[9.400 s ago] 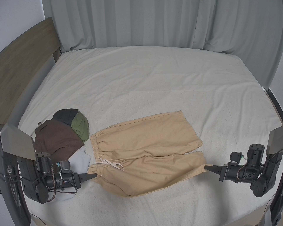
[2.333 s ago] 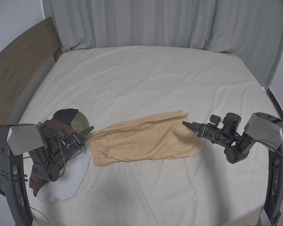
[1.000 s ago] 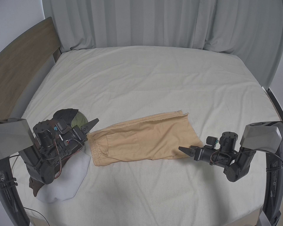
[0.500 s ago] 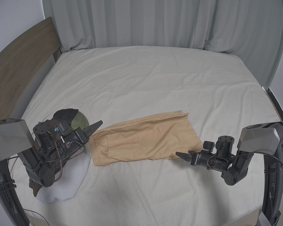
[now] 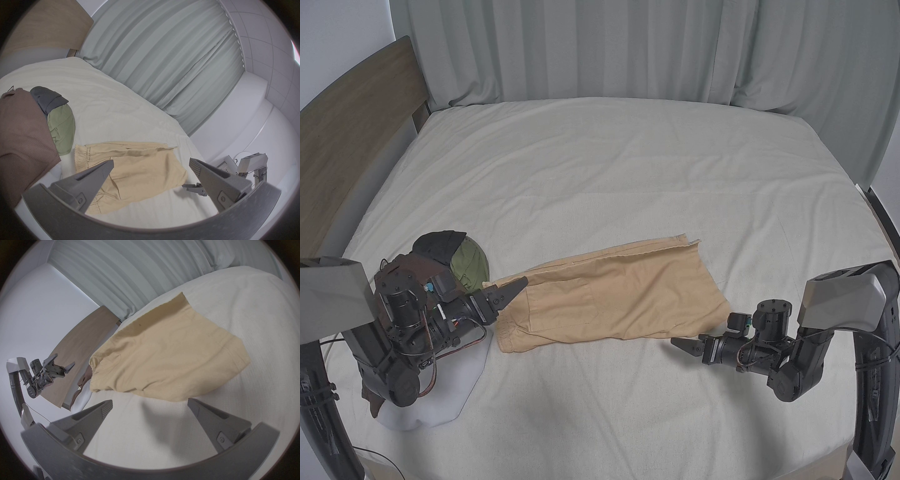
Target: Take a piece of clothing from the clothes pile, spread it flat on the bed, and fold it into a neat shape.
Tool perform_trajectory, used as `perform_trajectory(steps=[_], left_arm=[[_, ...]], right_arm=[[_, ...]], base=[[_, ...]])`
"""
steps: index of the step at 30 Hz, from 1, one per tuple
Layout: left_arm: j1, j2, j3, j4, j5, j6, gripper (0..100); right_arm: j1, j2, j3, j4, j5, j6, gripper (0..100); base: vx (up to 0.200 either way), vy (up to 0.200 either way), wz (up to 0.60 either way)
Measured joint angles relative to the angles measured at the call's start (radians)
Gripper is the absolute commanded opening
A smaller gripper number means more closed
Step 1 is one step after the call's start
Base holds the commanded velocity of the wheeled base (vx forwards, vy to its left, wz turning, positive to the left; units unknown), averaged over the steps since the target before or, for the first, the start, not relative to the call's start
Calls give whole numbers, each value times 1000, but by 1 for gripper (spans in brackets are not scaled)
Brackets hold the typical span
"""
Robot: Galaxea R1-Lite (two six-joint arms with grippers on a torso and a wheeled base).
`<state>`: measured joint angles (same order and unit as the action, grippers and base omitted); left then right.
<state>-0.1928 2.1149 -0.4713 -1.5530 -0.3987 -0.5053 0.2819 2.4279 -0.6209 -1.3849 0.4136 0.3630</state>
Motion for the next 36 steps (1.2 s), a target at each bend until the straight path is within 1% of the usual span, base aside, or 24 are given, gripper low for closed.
perform_trajectory(steps=[8,10,16,21,28,32,36], left_arm=[[-1,10,6,0,0,9,100],[-1,10,6,0,0,9,100],[0,11,5,0,0,9,100],[1,11,5,0,0,9,100],[1,10,4,0,1,9,100],[1,10,3,0,2,9,100],[1,10,-1,0,1,9,100]], right_arm=[[2,37,-16,12,-25,6,100],[5,41,-32,16,-34,19,100],[29,52,-89,34,-47,100,100],[45,66,-145,61,-78,116,100],[62,93,-213,73,-99,130,100],[78,104,-255,83,-128,168,100],[92,111,-280,89,-135,193,100]], base=[[0,0,0],[0,0,0],[0,0,0],[0,0,0],[0,0,0],[0,0,0],[0,0,0]])
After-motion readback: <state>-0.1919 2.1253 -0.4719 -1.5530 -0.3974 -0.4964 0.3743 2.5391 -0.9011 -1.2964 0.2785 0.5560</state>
